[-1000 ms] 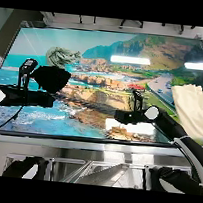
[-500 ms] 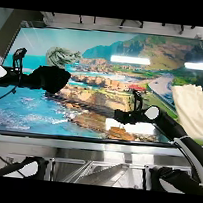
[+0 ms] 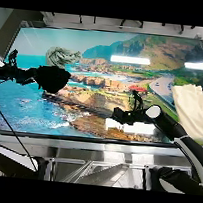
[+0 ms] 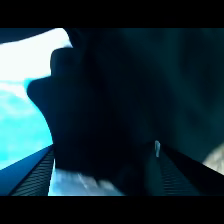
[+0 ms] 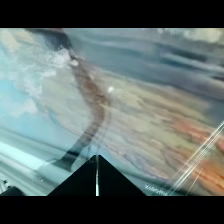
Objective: Fold the shirts.
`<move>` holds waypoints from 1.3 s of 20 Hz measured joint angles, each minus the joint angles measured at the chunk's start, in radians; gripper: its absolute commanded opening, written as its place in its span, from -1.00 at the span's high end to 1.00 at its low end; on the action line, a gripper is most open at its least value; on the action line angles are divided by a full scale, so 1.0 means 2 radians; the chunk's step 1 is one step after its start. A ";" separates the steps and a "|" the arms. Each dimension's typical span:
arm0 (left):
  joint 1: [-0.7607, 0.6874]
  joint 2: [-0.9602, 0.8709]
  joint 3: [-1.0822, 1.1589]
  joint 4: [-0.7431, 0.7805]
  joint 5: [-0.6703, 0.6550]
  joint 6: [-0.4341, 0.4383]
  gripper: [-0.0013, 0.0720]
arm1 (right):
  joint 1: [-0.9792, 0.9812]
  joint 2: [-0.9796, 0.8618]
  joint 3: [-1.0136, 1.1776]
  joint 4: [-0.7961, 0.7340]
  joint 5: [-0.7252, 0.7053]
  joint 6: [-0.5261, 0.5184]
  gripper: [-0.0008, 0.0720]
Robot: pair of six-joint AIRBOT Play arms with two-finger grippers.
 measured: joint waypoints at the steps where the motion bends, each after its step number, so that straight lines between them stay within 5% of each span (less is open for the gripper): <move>1: 0.003 -0.023 0.022 -0.010 -0.005 0.000 -0.97 | 0.000 0.000 0.000 0.004 0.005 0.000 0.89; 4: 0.005 -0.080 0.076 -0.050 -0.022 0.002 -0.94 | 0.000 0.004 0.000 0.013 0.019 -0.001 0.89; 5: 0.003 -0.096 0.091 -0.068 -0.027 0.002 -0.27 | -0.002 0.010 0.000 0.014 0.022 -0.008 0.89; 6: 0.001 -0.108 0.102 -0.082 -0.037 0.002 0.81 | -0.007 0.019 0.000 0.015 0.022 -0.017 0.89; 7: -0.002 -0.118 0.112 -0.093 -0.050 0.005 0.93 | -0.014 0.032 0.000 0.015 0.024 -0.027 0.89; 16: -0.010 -0.031 0.109 -0.119 -0.112 0.015 0.93 | -0.128 0.143 0.000 0.016 0.032 -0.065 0.89; 26: -0.143 0.276 -0.212 -0.121 -0.050 -0.018 0.93 | -0.183 0.171 0.000 -0.036 0.065 -0.096 0.89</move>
